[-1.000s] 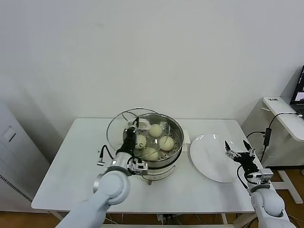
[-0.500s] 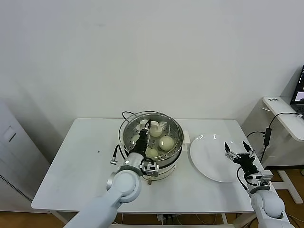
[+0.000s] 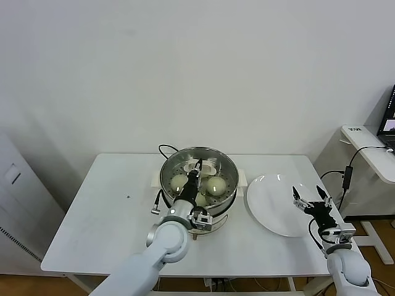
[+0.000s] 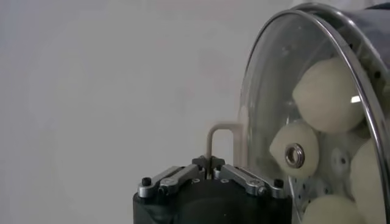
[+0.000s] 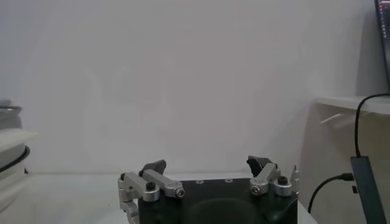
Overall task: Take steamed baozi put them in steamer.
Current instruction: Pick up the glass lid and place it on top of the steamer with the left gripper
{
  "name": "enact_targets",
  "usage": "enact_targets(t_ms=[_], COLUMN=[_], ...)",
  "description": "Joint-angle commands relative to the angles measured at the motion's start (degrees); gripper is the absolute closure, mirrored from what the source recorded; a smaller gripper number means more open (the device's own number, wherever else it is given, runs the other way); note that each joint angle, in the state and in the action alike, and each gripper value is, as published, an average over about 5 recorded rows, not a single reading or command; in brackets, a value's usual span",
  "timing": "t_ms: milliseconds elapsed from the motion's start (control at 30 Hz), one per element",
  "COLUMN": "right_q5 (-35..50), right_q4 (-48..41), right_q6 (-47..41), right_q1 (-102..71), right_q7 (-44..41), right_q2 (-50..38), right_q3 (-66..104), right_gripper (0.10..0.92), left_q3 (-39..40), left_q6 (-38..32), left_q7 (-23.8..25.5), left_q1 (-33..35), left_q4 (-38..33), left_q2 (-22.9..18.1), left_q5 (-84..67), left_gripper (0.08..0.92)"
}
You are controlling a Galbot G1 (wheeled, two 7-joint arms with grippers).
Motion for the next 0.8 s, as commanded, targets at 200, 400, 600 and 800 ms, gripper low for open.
enact_targets(t_ms=[200,400,600,800], right_q5=[-0.1,0.0,0.4,1.4], right_q4=[0.2,0.3,0.2,0.0], right_q6=[0.1,0.0,-0.2,-0.9], right_q1=[-0.2,0.0,0.4,1.6], right_q7=[-0.1,-0.1,-0.2,-0.6], right_q2=[0.1,0.3,-0.3,-0.9], right_q3=[0.3,0.3,0.0,-1.2], right_gripper=[0.203,0.203,0.203,0.203], left_q3=[-0.4,-0.5,-4.3,-15.9], left_q6=[0.1,1.8,1.7,-9.3], left_q7=[-1.5,-1.5,2.2,16.2], left_q1=[-0.2,0.9,5.7,11.0], left_q4=[1.9,0.5,-13.4,-28.1], left_q2=[-0.5,0.0,4.9,13.0], left_q5=[-1.5,-3.9,-18.2,-51.1], left_gripper=[0.903,0.885,0.725,0.543])
